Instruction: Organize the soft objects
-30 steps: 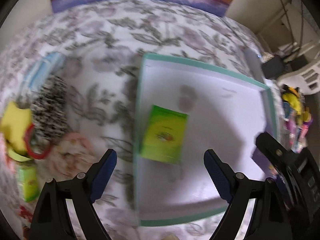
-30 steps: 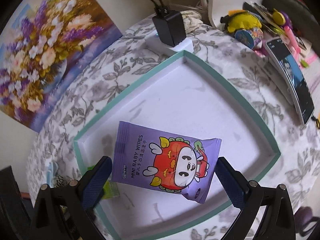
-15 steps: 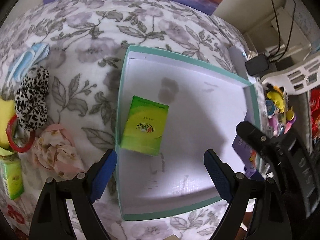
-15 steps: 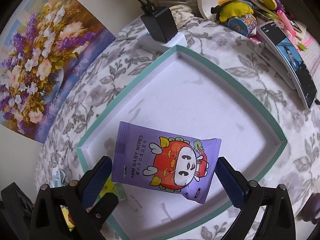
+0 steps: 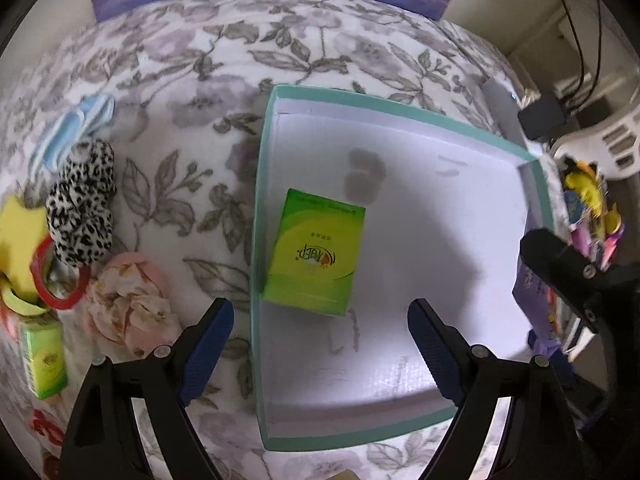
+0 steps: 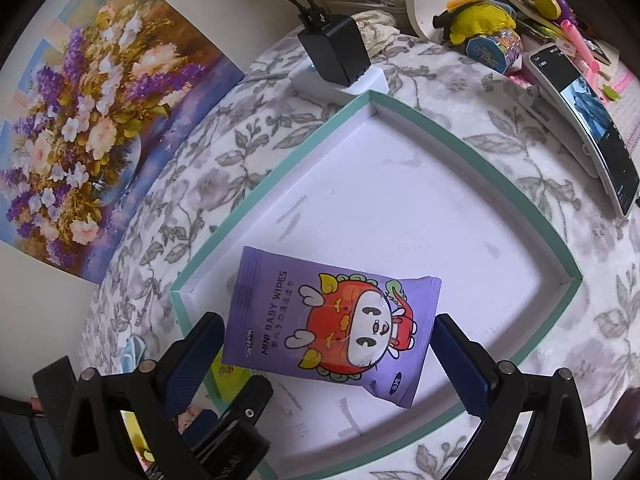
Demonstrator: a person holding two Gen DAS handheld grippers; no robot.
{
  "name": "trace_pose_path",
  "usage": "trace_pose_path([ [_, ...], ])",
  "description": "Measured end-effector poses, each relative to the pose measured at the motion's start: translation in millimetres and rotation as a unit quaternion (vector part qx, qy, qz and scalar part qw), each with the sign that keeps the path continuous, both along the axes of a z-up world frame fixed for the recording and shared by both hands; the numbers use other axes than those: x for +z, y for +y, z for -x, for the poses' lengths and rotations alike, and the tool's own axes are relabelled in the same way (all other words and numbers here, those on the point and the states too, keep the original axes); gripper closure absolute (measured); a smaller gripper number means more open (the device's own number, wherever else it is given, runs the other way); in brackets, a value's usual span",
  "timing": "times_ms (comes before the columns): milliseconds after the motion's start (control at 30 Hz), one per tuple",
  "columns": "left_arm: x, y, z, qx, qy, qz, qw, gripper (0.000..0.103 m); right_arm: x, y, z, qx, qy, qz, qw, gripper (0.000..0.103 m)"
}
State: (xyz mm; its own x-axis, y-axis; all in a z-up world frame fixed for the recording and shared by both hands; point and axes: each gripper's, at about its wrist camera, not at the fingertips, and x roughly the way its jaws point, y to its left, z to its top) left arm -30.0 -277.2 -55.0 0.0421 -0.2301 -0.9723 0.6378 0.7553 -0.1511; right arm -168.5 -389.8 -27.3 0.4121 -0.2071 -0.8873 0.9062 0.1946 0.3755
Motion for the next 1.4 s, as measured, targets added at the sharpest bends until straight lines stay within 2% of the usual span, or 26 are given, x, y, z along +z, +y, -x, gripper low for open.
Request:
trace_pose_path([
  [167,5,18,-15,0.03,0.046,0.037,0.9978,0.014,0,-2,8,-0.021,-0.009,0.0,1.0,0.0],
  [300,17,31,-27,0.047,0.091,0.092,0.9905,0.014,0,-3,10,-0.03,-0.018,-0.003,0.999,0.0],
  [400,23,34,-30,0.039,0.112,0.121,0.9855,0.014,-2,-3,9,-0.031,-0.021,-0.009,0.999,0.0],
  [667,13,29,-28,0.041,0.132,0.117,0.9834,0.014,1,-1,7,-0.022,-0.004,0.0,1.0,0.0],
  [800,15,37,-32,0.051,0.116,0.102,0.9867,0.014,2,3,5,-0.014,0.013,0.005,1.0,0.0],
  [967,15,58,-46,0.087,0.07,0.072,0.9911,0.014,5,19,-1,0.006,0.035,0.014,0.999,0.0],
  [1200,32,104,-64,0.131,-0.009,0.038,0.9906,0.014,13,54,-17,0.049,0.052,0.034,0.997,0.0],
  [1400,51,153,-72,0.159,-0.067,0.01,0.9849,0.014,21,92,-29,0.089,0.069,0.059,0.992,0.0],
])
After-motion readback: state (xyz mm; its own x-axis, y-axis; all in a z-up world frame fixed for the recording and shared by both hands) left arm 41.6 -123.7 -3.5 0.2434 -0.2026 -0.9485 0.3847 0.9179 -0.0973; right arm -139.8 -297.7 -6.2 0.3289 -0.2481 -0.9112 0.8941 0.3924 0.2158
